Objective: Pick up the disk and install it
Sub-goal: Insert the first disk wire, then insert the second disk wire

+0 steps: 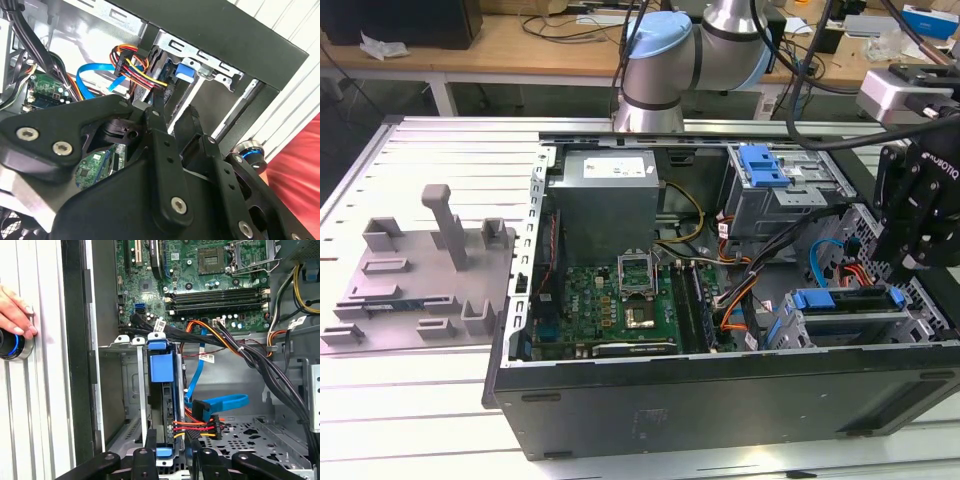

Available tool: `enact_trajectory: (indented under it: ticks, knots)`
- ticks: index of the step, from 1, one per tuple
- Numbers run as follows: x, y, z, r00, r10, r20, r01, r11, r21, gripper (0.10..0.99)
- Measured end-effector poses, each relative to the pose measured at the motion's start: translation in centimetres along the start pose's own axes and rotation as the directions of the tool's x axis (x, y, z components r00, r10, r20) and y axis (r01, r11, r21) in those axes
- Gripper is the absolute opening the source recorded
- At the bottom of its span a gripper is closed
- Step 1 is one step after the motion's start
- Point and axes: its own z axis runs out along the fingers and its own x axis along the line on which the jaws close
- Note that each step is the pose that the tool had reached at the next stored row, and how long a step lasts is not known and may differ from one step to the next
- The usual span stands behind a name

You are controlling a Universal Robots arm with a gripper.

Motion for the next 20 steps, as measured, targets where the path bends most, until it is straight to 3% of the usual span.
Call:
enact_trajectory:
  ticks: [9, 11, 13, 14, 16, 18, 19, 20]
  knots:
    - [-0.08, 0.0, -0.01, 1.0, 0.0, -0.0025, 0.0, 1.0, 0.0, 0.361]
    - [-0.69, 0.03, -0.16, 0.9998, 0.0, -0.0185, 0.0, 1.0, 0.001, 0.361]
    - [-2.14, 0.12, -0.91, 0.9981, 0.0, -0.0614, 0.0, 1.0, 0.003, 0.361]
    - [-2.41, 0.15, -0.96, 0.9975, 0.001, -0.0711, 0.0, 1.0, 0.004, 0.361]
    - [-2.69, 0.16, -1.02, 0.9966, 0.001, -0.0825, 0.0, 1.0, 0.005, 0.361]
    - [-3.01, 0.17, -1.06, 0.9962, 0.001, -0.0874, -0.001, 1.0, 0.005, 0.361]
    - [-3.38, 0.19, -1.11, 0.9961, 0.002, -0.0876, -0.002, 1.0, 0.005, 0.361]
    - [-3.9, 0.22, -1.14, 0.9955, 0.005, -0.0946, -0.005, 1.0, 0.0, 0.361]
